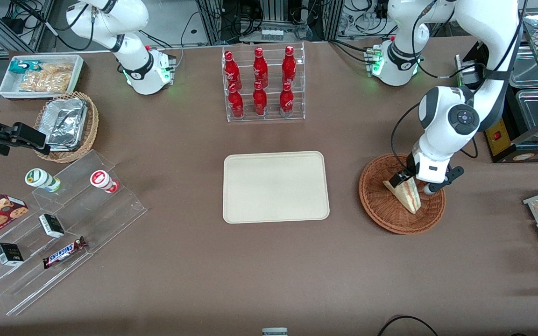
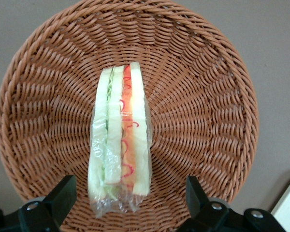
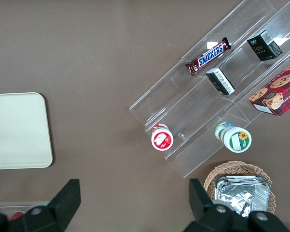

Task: Place sandwich from basket to tray
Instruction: 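Close the left gripper on the wrapped sandwich and lift it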

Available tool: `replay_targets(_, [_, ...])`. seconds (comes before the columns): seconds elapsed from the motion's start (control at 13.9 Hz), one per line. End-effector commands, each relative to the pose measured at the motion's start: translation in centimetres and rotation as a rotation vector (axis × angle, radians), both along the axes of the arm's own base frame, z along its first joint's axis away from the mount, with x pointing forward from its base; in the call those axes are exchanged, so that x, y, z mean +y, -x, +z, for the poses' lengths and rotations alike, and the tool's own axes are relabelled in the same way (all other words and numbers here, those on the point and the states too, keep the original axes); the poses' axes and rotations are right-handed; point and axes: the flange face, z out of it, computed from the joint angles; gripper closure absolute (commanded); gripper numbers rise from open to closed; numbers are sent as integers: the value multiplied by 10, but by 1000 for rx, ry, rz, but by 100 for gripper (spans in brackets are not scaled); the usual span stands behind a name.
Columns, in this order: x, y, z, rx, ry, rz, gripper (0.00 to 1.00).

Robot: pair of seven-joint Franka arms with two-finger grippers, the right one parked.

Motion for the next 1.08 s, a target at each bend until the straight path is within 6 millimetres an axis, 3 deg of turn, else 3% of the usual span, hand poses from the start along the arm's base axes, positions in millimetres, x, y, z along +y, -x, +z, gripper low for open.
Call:
replay_targets(0.0, [-2,-4,-13,-14,16,40,0])
replay_targets(0.14, [1,-6,-24,-26,23,50,1])
replay_targets(0.22, [2,-7,-28,-26,24,52,11])
replay_targets(0.43, [4,-4,-29,-19,19,40,85])
replay_targets(0.5, [4,-4,-28,-17,14,23,96])
replay_targets(0.79, [-3,-13,-1,-17,0,-122,98])
replay_targets(0.86, [-11,-22,9,-1,-11,-221,98])
replay_targets(1.01, [-52,-37,33,50,-32,-545,97])
